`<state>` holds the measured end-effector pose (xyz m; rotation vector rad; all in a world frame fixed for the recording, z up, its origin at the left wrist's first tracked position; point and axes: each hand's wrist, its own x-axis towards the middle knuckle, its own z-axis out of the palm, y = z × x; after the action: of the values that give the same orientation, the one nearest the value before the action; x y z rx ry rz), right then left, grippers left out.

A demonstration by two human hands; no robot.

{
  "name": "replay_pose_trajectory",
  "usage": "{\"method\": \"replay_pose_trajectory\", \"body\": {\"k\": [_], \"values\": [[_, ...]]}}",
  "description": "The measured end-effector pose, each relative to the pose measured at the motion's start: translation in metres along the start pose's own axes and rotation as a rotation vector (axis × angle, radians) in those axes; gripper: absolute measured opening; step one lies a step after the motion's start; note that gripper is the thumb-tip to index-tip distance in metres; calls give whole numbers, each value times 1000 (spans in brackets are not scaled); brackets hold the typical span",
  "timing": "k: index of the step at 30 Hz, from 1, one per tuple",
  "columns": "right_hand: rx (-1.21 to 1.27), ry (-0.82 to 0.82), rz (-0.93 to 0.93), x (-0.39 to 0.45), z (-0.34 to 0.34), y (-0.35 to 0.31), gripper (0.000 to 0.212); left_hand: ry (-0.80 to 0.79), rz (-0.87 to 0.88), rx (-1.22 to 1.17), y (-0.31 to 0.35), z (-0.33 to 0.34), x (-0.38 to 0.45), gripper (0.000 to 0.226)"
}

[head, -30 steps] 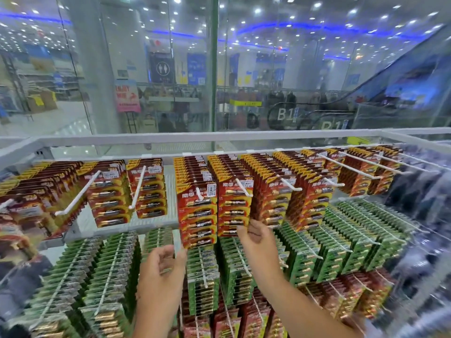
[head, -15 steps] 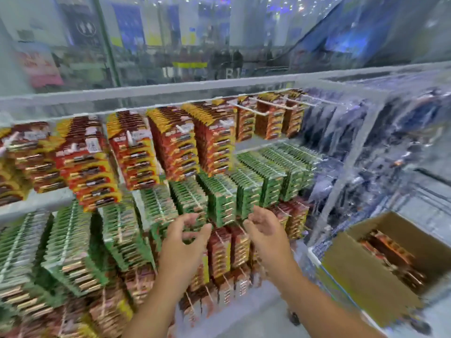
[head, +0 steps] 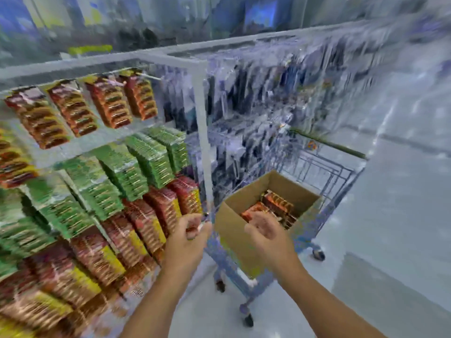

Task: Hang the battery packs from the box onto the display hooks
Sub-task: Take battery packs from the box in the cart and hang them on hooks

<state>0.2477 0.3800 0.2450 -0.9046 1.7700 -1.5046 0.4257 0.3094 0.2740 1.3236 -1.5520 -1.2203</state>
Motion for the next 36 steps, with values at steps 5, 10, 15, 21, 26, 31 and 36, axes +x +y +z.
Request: {"method": "replay_pose_trajectory", "body": {"k": [5, 10, 15, 21, 26, 31, 36], "values": [[-24, -16, 75, 42, -65, 25, 21, -95, -51, 34, -2, 74, 41, 16], [-96, -3, 119, 106, -100, 44, 21, -128, -92, 24, -21, 144, 115, 20], [-258, -39, 157, 164, -130, 66, 25, -164, -176, 58, -47, 201, 174, 21], [-373, -164, 219, 238, -148, 98, 22, -130, -298, 94, -61, 240, 217, 16], [-508, -373, 232, 319, -161, 147, 26, -26, -427, 114, -80, 276, 243, 22], [-680, -602, 247, 419, -196, 190, 25, 183, -614, 106, -97, 322, 262, 23], [-894, -836, 266, 493, -222, 237, 30, 269, -765, 133, -128, 367, 261, 31]]}}
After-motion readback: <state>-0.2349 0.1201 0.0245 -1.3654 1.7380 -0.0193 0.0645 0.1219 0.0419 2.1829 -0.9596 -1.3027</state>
